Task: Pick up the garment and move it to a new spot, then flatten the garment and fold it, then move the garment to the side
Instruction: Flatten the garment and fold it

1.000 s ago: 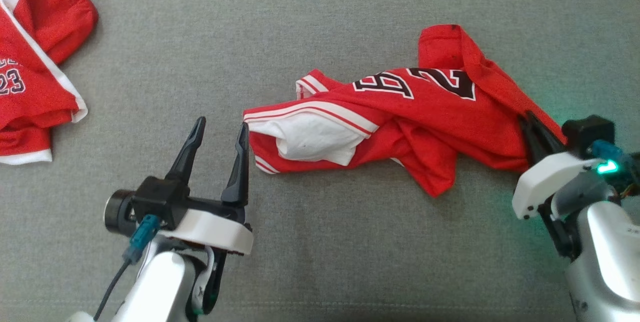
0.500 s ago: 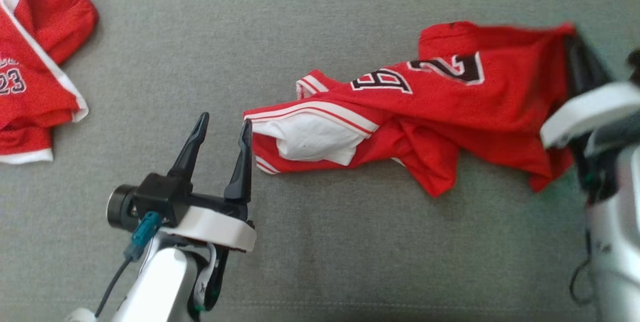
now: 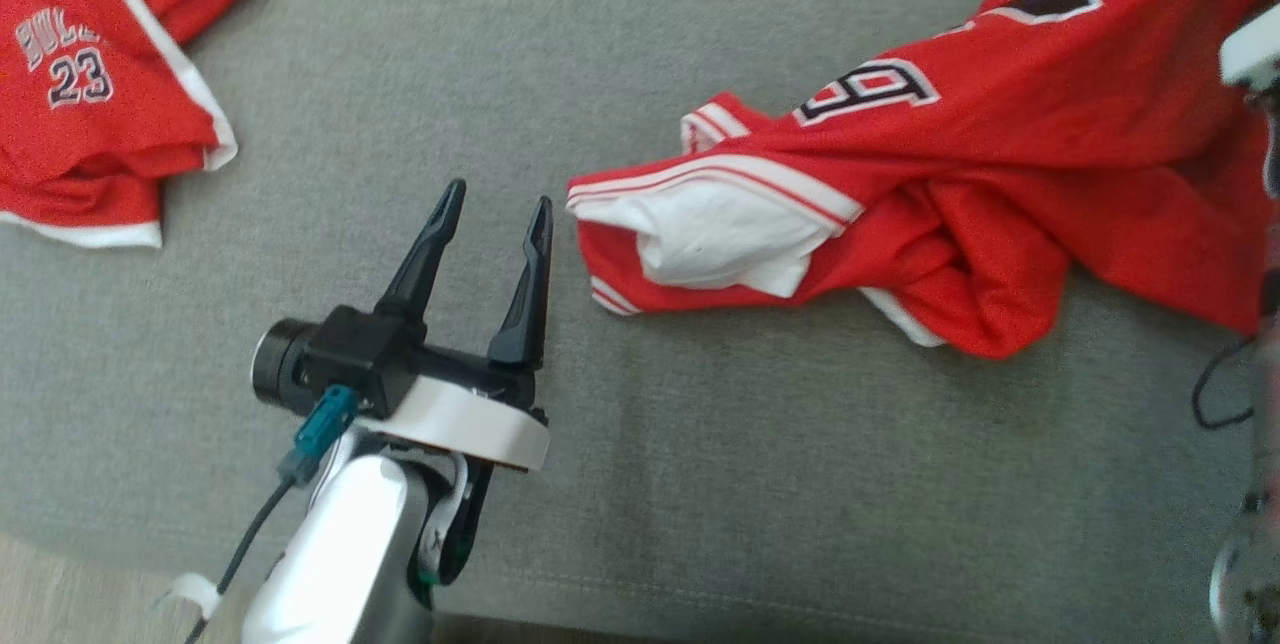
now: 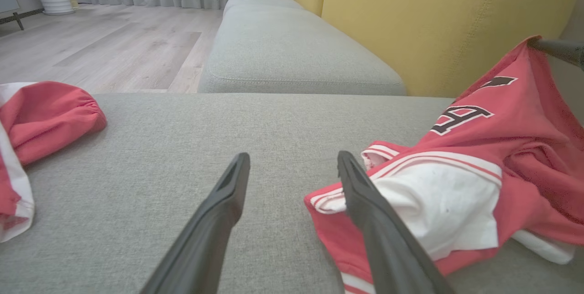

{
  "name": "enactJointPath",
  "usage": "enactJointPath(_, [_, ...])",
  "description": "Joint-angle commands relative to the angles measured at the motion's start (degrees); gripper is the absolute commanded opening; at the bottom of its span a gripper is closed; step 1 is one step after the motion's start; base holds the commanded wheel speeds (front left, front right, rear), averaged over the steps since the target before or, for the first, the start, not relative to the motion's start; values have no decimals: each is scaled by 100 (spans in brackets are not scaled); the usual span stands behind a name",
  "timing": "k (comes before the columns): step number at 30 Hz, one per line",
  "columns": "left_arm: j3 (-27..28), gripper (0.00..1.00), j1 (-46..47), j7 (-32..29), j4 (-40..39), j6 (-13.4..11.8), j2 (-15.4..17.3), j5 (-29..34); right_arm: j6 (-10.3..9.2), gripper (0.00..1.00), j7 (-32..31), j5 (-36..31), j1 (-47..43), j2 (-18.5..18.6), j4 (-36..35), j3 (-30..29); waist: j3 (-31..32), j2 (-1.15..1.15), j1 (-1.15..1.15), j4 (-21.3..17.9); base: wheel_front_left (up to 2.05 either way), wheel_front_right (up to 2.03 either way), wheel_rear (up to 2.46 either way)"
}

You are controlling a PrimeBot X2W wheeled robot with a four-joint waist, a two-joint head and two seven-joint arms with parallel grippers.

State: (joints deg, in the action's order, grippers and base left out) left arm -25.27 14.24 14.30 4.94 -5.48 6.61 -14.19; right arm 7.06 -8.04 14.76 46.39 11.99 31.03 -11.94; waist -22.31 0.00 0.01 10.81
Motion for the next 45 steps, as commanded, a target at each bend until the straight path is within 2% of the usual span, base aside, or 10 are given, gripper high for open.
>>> enactJointPath(1, [166, 100, 206, 69, -170, 10, 23, 50, 43, 0, 55, -37, 213, 70, -17, 23, -143, 0, -1, 121, 0, 0, 0])
enactJointPath(5, [136, 100, 293, 69, -141, 83, -47, 86, 43, 0, 189, -227, 472, 101, 795, -73, -277, 0, -1, 207, 0, 0, 0])
enactJointPath(6, [137, 100, 305, 69, -132, 96, -61, 96, 43, 27, 249, -241, 506, 92, 961, -57, -289, 0, -1, 213, 0, 0, 0])
enactJointPath(7, [137, 100, 315, 69, -123, 107, -76, 106, 43, 80, 330, -275, 522, 103, 1100, -23, -297, 0, -1, 214, 0, 0, 0])
enactJointPath(8, [139, 100, 324, 69, -113, 116, -89, 115, 43, 100, 422, -288, 525, 103, 1217, 12, -302, 0, -1, 208, 0, 0, 0])
enactJointPath(15, [272, 100, 271, 69, -70, 133, -91, 178, 43, 100, 1271, -267, 176, 94, 1254, 683, -133, 0, -1, -61, 0, 0, 0])
enactJointPath(23, [515, 100, 17, 70, -87, 53, 92, 235, 43, 100, 1862, -244, -911, 104, -101, 1309, 251, 0, -1, -521, 0, 0, 0])
enactJointPath(28, [618, 100, -129, 70, -97, 6, 197, 227, 43, 100, 1776, -317, -1705, -78, -1106, 1324, 468, 0, -1, -684, 0, 0, 0])
enactJointPath(35, [653, 100, -432, 56, -144, -80, 290, 185, 43, 100, 1169, -544, -3409, -589, -2908, 1190, 817, 0, -1, -846, 0, 0, 0])
enactJointPath(45, [592, 100, -709, -40, -226, -148, 343, 136, 43, 100, 806, -599, -4333, -860, -3836, 1195, 999, 0, -1, -927, 0, 0, 0])
